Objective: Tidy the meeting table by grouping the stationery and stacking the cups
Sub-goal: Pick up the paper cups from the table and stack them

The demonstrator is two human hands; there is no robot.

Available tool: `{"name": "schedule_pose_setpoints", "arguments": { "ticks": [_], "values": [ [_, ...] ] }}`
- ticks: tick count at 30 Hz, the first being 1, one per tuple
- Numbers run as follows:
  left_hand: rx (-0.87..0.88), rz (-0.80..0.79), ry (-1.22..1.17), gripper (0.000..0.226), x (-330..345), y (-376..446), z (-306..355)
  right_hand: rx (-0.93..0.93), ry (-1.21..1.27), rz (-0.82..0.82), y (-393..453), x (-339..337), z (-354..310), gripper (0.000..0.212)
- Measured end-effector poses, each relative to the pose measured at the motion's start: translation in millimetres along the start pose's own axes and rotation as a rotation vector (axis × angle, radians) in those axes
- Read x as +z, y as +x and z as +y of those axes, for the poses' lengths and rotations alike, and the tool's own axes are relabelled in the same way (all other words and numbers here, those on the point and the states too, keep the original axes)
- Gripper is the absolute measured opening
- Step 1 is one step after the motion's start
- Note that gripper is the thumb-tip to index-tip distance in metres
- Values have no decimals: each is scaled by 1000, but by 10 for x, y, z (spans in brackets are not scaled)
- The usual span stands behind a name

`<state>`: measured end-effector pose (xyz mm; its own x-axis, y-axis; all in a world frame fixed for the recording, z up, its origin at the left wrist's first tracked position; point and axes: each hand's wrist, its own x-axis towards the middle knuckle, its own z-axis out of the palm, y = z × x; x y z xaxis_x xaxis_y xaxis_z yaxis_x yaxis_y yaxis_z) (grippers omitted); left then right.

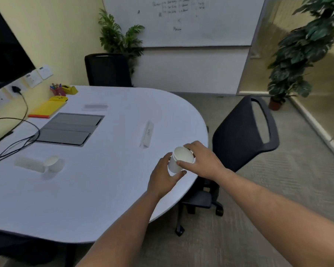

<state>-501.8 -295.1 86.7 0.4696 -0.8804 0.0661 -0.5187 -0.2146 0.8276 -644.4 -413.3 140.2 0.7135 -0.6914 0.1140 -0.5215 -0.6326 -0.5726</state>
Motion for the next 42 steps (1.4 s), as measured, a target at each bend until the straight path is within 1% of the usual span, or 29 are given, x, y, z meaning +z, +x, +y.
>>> {"name": "schedule_pose_setpoints", "arguments": {
  "ticks": [3,5,10,13,18,20,23,28,31,36,38,42],
  "values": [
    [108,27,-35,49,471,168,555,-22,-12,35,-84,-501,418,73],
    [177,16,-32,43,773,312,912,-37,-22,77,-116,-862,711,73],
    [283,41,-13,50,1331,788,1713,-28,-39,233,-130,-1743,1338,71],
    [351,42,-7,51,1630,1070,2124,-35,-52,293,-59,-2173,1637,80],
    [446,52,-71,47,2041,1570,2591,-1,-53,375,147,-2661,2057,89],
    [470,47,-89,47,2233,1823,2716,9,-67,381,279,-2829,2260,87],
    [481,39,-106,53,2544,2267,2845,20,-109,397,540,-3071,2606,82],
    [471,-30,-123,59,3028,2928,3010,78,-116,407,925,-3379,3156,85],
    [471,-62,-86,60,3222,3276,3057,102,-91,417,1150,-3480,3468,76],
    [456,-78,-24,58,3481,3691,3056,112,-26,429,1489,-3481,3948,67],
    [449,-82,-3,57,3602,3862,3047,109,13,418,1639,-3489,4181,62],
    [416,-63,100,56,3915,4232,3044,75,57,376,1978,-3575,4696,58]
  ]
}}
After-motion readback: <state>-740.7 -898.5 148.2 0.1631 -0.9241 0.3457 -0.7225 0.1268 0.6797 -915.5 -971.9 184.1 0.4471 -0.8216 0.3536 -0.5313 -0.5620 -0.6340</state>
